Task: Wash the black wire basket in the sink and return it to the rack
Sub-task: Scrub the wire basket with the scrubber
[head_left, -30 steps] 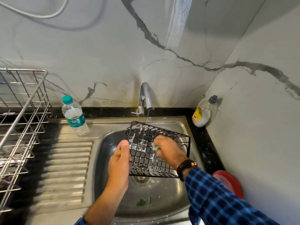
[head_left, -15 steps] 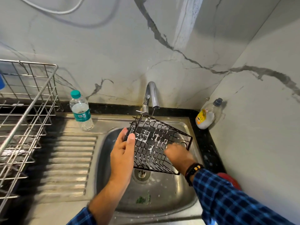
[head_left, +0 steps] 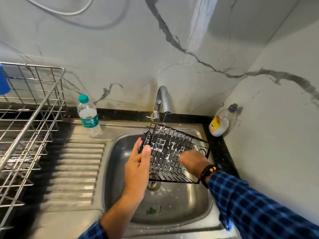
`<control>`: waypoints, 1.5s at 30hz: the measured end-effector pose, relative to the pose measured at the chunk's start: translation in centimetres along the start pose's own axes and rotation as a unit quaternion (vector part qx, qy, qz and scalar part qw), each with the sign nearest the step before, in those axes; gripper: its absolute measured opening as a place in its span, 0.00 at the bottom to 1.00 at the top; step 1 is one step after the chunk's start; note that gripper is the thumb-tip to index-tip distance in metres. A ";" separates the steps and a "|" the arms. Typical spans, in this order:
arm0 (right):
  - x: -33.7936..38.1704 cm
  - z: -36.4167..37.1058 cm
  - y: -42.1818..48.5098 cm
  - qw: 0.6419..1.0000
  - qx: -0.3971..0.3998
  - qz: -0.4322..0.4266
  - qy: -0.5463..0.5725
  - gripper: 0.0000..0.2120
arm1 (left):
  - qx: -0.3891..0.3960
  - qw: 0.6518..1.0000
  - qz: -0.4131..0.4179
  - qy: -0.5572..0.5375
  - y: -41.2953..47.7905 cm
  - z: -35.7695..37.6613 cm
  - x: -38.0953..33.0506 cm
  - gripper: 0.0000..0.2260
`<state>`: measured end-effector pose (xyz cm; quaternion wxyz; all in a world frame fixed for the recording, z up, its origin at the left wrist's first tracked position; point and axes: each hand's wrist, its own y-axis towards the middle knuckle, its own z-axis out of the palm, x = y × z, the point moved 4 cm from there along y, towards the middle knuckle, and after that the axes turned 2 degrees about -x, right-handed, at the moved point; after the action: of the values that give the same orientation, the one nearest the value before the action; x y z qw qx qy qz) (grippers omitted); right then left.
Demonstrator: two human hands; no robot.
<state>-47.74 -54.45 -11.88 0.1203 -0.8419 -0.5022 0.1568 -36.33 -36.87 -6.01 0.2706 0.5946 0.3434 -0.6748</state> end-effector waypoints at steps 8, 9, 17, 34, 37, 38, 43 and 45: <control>0.5 -1.2 0.8 0.996 -0.088 0.020 -0.010 0.09 | -0.032 0.999 0.038 -0.024 1.3 -0.6 -1.2 0.11; 1.2 -0.6 0.7 0.998 -0.061 -0.008 0.003 0.09 | -0.040 0.998 0.043 -0.020 1.5 -0.8 -1.0 0.11; 1.1 -0.9 -1.2 0.984 -0.009 0.042 0.171 0.09 | -0.067 0.995 0.058 -0.035 1.1 -2.5 0.3 0.17; 5.8 -5.9 -3.4 0.905 -0.050 0.104 0.409 0.05 | -0.046 0.989 -0.004 -0.143 1.5 -2.2 3.9 0.22; 1.6 -3.8 -4.0 0.927 -0.027 0.205 0.312 0.05 | -0.045 0.991 -0.009 -0.129 1.3 -2.7 3.3 0.23; 0.9 -3.3 -4.0 0.930 -0.014 0.232 0.283 0.05 | -0.029 0.991 -0.007 -0.134 1.1 -2.5 2.9 0.22; 5.5 -5.5 -3.7 0.927 -0.039 0.143 0.345 0.05 | -0.010 0.988 -0.012 -0.154 1.2 -1.1 2.2 0.17; 8.6 -6.9 -3.3 0.914 -0.039 0.084 0.394 0.05 | -0.003 0.991 -0.003 -0.135 1.6 -0.8 2.8 0.28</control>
<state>-43.91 -45.65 -5.57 0.2620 -0.8784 -0.3473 -0.1979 -35.04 -37.10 -9.01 0.3142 0.4961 0.3081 -0.7485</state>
